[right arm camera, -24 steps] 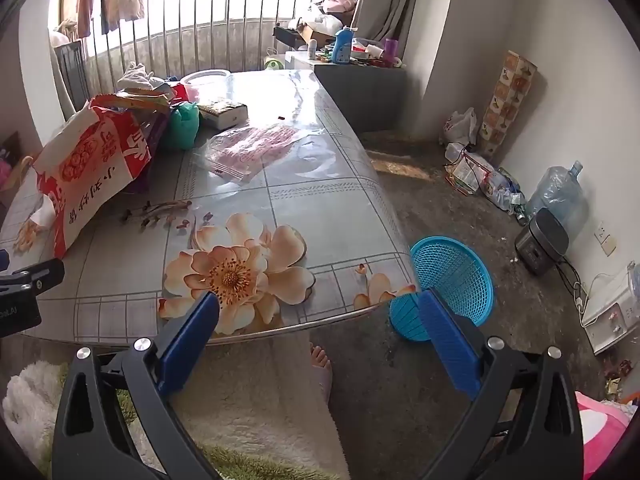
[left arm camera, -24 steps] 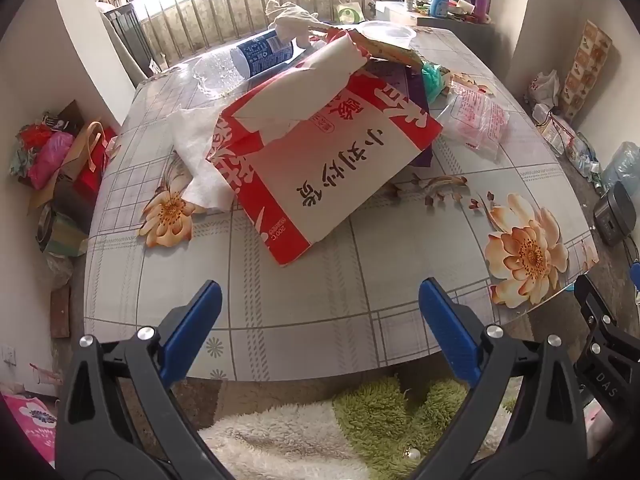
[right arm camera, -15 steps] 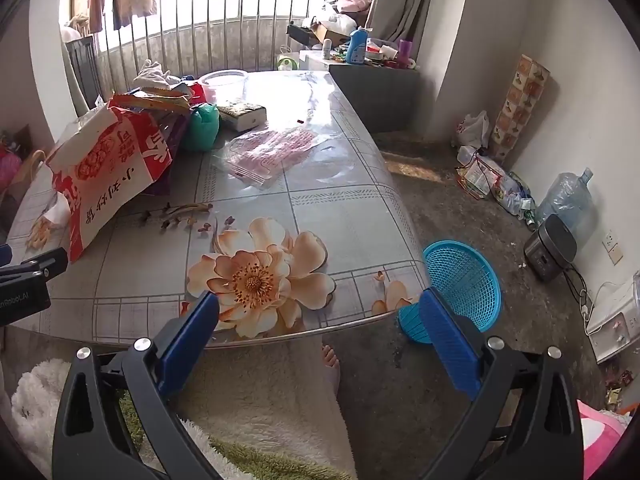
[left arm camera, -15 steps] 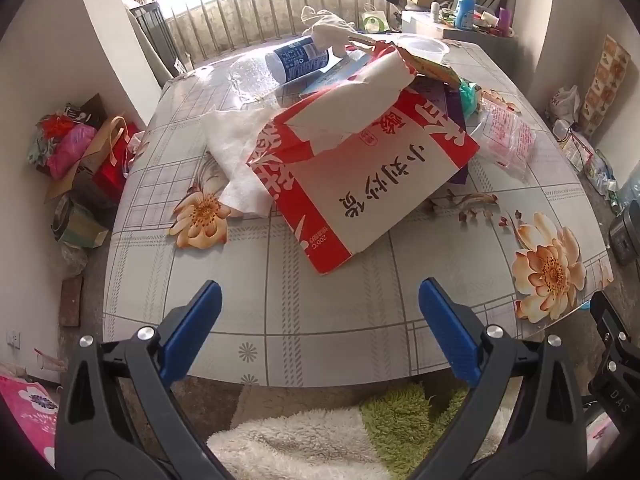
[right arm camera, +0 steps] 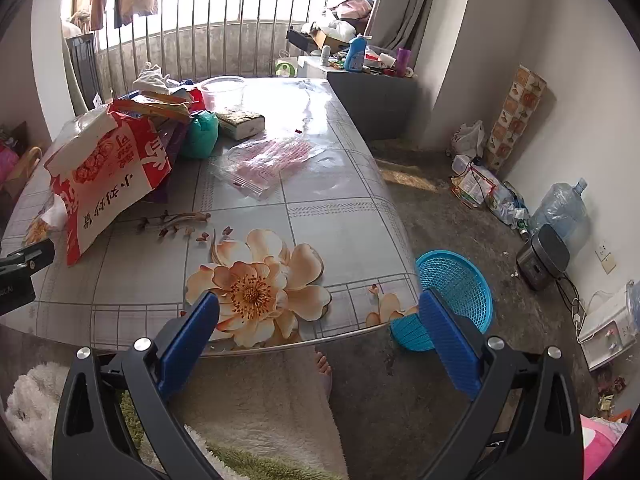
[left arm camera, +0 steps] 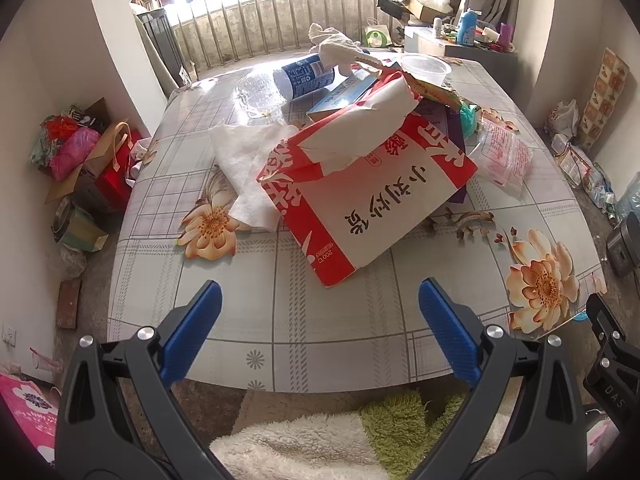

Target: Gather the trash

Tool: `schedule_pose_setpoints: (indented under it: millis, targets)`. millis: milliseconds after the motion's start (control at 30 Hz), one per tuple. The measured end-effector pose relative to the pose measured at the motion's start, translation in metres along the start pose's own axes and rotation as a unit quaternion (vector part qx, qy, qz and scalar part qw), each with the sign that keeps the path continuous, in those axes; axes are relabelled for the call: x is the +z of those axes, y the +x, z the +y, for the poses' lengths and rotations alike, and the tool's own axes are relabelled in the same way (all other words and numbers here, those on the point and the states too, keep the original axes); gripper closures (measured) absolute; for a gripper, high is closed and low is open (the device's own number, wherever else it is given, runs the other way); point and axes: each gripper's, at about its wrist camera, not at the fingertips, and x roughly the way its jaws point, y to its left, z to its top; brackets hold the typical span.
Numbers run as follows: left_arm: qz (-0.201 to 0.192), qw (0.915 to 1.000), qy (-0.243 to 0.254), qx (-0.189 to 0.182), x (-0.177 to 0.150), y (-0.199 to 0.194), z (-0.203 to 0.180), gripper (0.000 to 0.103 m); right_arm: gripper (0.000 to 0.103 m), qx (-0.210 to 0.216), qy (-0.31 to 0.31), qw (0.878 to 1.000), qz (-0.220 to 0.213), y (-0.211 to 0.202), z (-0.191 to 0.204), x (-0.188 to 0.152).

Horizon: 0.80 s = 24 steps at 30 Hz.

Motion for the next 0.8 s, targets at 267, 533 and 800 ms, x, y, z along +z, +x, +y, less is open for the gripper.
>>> schedule_pose_setpoints:
  millis: [267,533,800]
  targets:
    - [-0.01,0.9999,0.009,-0.011,0.0,-0.006,-0.005,0.009,0.006,-0.012,0.005,1.0,-0.004,-0.002,-0.007,0.001]
    - [-0.021,0.9996,0.016,-0.015,0.001,-0.01,-0.009,0.009,0.006,-0.024,0.013,1.0,-0.01,-0.006,-0.016,0.006]
    - [-0.026,0.9994,0.017,-0.011,0.002,-0.013,-0.009,0.009,0.006,-0.021,0.006,1.0,-0.014,-0.01,-0.016,0.008]
